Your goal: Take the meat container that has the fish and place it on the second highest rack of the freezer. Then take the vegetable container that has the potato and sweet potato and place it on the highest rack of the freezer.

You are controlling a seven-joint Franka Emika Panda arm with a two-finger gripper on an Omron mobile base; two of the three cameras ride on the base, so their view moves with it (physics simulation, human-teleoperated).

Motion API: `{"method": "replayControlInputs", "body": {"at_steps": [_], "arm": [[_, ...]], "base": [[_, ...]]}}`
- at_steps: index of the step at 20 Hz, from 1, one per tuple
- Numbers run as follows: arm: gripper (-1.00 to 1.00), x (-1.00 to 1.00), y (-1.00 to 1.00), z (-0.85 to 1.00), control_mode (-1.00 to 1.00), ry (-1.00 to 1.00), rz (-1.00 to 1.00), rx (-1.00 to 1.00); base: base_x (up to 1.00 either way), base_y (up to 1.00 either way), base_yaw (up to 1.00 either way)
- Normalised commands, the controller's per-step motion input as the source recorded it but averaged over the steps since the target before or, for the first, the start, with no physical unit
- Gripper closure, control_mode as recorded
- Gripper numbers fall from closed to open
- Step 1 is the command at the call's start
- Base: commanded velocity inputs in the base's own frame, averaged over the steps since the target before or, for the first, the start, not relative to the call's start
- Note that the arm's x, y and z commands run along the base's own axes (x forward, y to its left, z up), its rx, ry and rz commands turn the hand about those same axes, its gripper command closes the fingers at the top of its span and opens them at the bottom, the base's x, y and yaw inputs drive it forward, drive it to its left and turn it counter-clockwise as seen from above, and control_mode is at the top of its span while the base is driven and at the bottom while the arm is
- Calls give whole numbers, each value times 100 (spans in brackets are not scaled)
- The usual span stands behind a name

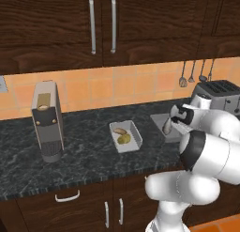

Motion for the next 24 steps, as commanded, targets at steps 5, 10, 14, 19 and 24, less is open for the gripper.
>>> {"method": "replayControlInputs", "body": {"at_steps": [5, 10, 14, 19, 24], "arm": [[100, -30, 5, 84, -100, -2, -3, -2], [100, -38, 49, 65, -100, 0, -1, -10], [100, -61, 65, 40, -100, -2, -4, -4], [100, -72, 77, 43, -100, -13, -9, 0], [100, -60, 3, 23, -100, -21, -2, 0]], "base": [[0, 0, 0], [0, 0, 0], [0, 0, 0], [0, 0, 0], [0, 0, 0]]}}
